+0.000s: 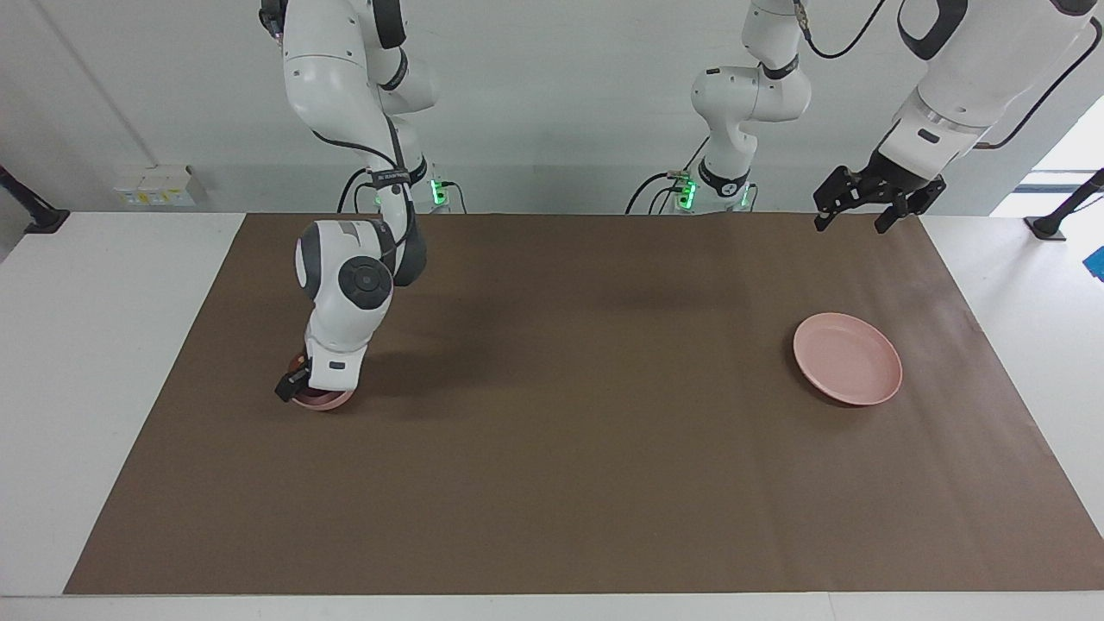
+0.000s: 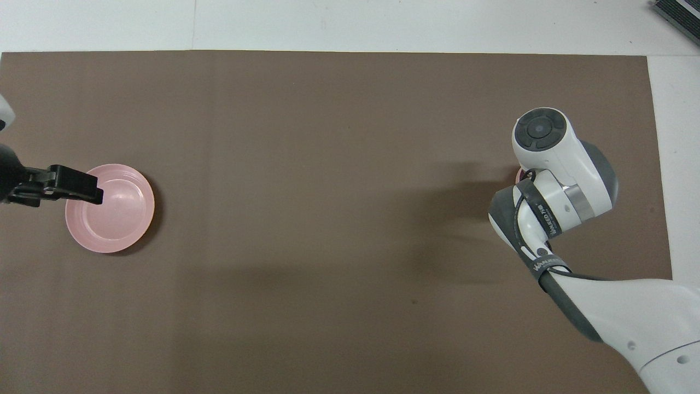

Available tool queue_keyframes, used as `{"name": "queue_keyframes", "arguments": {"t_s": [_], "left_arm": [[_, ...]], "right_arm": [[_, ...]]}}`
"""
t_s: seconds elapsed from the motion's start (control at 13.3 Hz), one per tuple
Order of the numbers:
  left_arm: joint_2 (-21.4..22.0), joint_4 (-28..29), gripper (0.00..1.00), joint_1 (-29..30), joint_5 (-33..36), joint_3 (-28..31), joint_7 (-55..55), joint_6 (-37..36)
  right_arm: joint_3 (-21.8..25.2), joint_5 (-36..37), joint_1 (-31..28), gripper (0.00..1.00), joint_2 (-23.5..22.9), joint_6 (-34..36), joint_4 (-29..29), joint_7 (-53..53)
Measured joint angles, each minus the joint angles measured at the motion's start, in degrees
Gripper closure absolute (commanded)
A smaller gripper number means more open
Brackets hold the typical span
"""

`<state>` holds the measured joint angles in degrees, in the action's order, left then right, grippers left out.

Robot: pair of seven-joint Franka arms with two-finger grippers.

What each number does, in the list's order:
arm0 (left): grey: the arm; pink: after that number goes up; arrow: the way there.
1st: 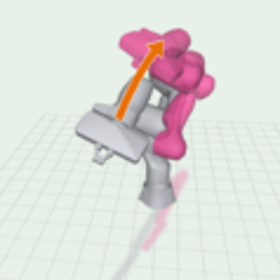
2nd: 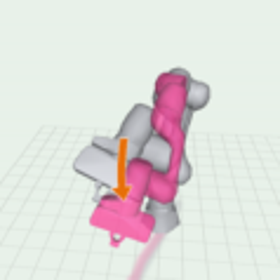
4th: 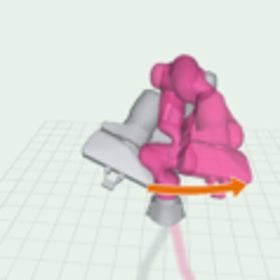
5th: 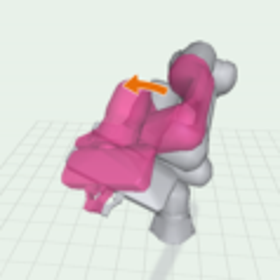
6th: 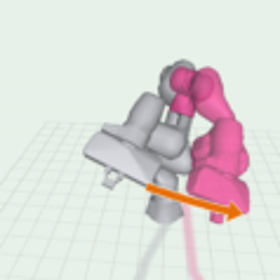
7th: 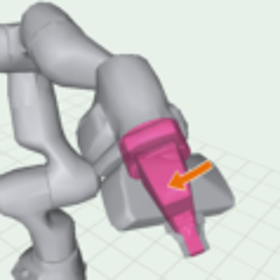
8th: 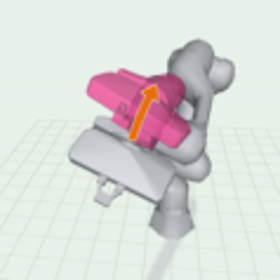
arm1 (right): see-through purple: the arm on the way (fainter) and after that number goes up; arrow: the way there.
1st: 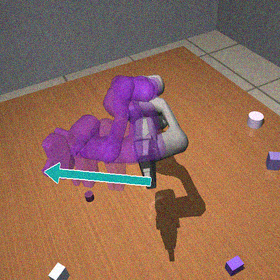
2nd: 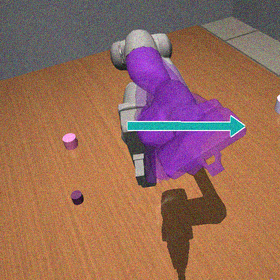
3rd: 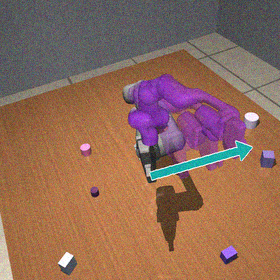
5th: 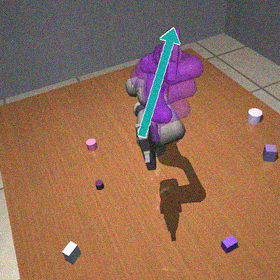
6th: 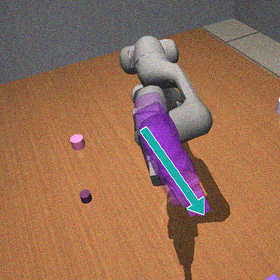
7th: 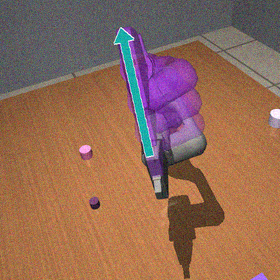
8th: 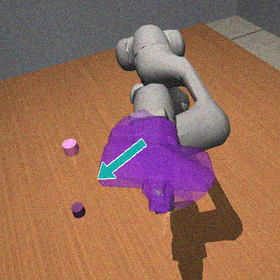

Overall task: Move apple from plate to bowl
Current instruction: 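Lower the apple into the pink bowl and open the right gripper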

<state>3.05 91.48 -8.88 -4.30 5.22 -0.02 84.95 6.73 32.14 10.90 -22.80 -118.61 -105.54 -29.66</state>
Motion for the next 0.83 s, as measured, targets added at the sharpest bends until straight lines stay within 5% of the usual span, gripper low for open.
{"name": "queue_keyframes", "arguments": {"t_s": [0.38,0.53,0.83], "left_arm": [[0.26,0.01,0.00,0.00,0.96,0.31,-0.84,-0.89],[0.26,0.01,0.00,0.03,0.96,0.44,-0.84,-0.89],[0.26,0.01,0.00,0.07,0.96,0.57,-0.84,-0.90]], "right_arm": [[-0.02,-0.68,-0.05,0.14,0.20,-0.11,-0.65,0.00],[-0.04,-0.77,-0.04,0.00,0.34,-0.14,-0.81,0.00],[-0.04,-0.79,-0.03,0.00,0.53,-0.15,-0.83,0.00]]}}
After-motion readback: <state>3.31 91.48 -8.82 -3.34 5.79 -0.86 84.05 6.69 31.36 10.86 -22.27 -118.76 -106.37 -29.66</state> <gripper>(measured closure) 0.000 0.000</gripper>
